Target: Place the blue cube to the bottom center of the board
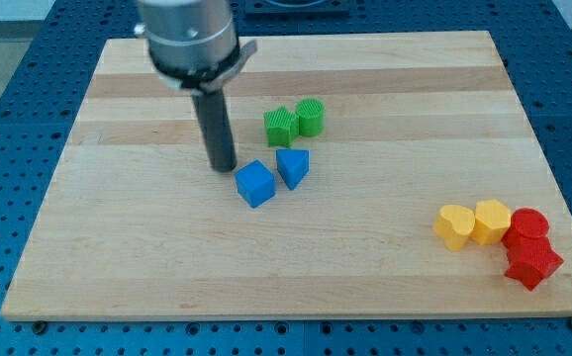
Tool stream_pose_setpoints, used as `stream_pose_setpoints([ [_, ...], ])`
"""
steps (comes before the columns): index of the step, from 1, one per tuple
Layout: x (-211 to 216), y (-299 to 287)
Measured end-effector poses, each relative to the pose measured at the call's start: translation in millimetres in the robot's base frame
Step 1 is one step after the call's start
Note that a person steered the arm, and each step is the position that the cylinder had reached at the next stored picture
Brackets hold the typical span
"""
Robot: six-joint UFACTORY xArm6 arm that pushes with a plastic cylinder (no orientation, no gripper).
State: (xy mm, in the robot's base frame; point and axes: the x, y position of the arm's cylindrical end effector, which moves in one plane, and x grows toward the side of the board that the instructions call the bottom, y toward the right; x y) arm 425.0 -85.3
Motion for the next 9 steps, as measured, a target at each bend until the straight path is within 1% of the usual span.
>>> stream_pose_setpoints([
  [1, 4, 17],
  [3, 61, 18],
  [6, 142, 66],
  [7, 139, 68],
  [8, 89, 68],
  [9, 49, 95],
])
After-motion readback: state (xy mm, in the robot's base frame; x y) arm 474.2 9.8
